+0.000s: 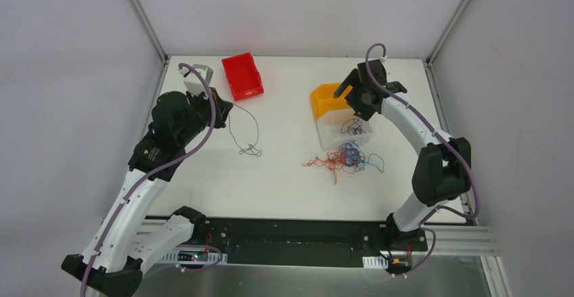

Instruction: Untangle the cables

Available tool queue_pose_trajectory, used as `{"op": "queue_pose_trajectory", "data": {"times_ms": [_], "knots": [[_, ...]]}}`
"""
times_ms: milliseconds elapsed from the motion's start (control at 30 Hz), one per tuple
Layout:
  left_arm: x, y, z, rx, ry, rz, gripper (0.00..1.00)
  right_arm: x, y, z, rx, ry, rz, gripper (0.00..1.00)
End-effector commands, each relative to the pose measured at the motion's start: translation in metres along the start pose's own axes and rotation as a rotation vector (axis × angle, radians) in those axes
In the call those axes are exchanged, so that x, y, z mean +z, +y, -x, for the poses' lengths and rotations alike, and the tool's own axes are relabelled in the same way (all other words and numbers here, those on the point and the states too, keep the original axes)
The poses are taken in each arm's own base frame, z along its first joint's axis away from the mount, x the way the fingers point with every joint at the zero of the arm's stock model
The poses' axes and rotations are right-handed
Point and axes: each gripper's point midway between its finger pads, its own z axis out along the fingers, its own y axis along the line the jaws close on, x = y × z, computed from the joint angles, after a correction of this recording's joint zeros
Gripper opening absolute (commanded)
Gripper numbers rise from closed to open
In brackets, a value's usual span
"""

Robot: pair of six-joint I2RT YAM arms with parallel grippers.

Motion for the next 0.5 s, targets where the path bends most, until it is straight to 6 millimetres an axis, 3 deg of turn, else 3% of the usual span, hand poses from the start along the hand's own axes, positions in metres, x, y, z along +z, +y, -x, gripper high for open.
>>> {"op": "queue_pose_trajectory", "data": {"times_ms": [0, 133, 333, 467], "knots": [[-0.004, 0.001, 0.008, 0.007, -0.044, 0.009, 0.0, -0.015, 0.01, 0.008, 0.176, -0.134, -0.08, 0.99], [-0.007, 0.001, 0.01, 0.015, -0.055, 0.008, 0.0, -0.009, 0.013, 0.013, 0.274, -0.202, -0.159, 0.99], [-0.01, 0.003, 0.012, 0.032, -0.067, 0.018, 0.0, 0.021, 0.035, 0.01, 0.311, -0.141, -0.153, 0.99], [-0.014, 0.005, 0.015, 0.04, -0.08, 0.026, 0.0, 0.036, 0.024, 0.01, 0.333, -0.143, -0.242, 0.98]]}}
